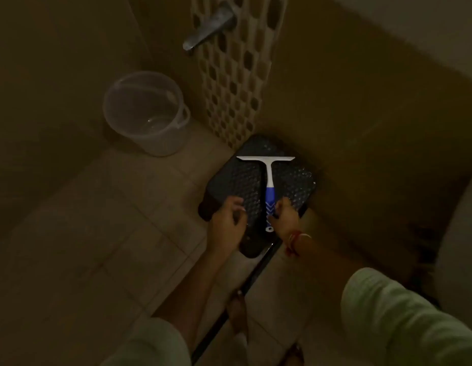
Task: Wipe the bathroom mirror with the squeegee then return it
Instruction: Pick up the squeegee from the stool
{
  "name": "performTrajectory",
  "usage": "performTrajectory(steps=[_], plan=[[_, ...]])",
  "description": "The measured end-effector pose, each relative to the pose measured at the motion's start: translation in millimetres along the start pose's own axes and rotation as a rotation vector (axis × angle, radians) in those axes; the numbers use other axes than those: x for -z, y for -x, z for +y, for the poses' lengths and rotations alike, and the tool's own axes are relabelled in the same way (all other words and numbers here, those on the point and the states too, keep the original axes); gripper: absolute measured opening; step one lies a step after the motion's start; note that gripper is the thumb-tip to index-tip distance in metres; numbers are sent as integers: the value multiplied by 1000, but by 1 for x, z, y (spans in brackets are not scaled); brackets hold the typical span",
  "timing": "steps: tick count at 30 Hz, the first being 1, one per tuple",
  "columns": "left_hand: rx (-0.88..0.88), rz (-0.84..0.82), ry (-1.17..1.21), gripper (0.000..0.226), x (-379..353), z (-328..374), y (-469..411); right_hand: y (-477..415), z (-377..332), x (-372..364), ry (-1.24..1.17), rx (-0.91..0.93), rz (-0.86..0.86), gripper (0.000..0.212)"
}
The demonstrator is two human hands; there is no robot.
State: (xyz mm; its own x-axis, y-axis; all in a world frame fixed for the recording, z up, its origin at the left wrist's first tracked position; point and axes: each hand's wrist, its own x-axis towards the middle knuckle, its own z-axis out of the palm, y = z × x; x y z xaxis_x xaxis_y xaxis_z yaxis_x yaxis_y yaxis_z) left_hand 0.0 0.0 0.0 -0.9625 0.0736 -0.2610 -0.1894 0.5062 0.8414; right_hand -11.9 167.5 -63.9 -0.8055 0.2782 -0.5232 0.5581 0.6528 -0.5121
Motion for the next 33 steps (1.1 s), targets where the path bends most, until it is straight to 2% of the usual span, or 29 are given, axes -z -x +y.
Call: performTrajectory(steps=[3, 9, 13, 19, 27, 33], plan=[[50, 45, 65, 26, -5, -9, -3, -14, 0, -9, -22, 2, 50, 36], [86, 172, 137, 25, -15, -29, 6, -33, -1, -32, -94, -114, 134, 55], [98, 149, 157, 27, -21, -43, 17, -37, 3, -43, -145, -146, 183, 51], [108, 173, 169, 29, -22, -38, 29, -21, 3, -30, -212, -84, 267, 38], [-6, 197, 182, 38, -17, 28, 38, 30, -22, 22, -394, 24, 352, 27], [-150, 199, 197, 30, -9, 108, 51, 88, -49, 101, -516, 252, 409, 22]])
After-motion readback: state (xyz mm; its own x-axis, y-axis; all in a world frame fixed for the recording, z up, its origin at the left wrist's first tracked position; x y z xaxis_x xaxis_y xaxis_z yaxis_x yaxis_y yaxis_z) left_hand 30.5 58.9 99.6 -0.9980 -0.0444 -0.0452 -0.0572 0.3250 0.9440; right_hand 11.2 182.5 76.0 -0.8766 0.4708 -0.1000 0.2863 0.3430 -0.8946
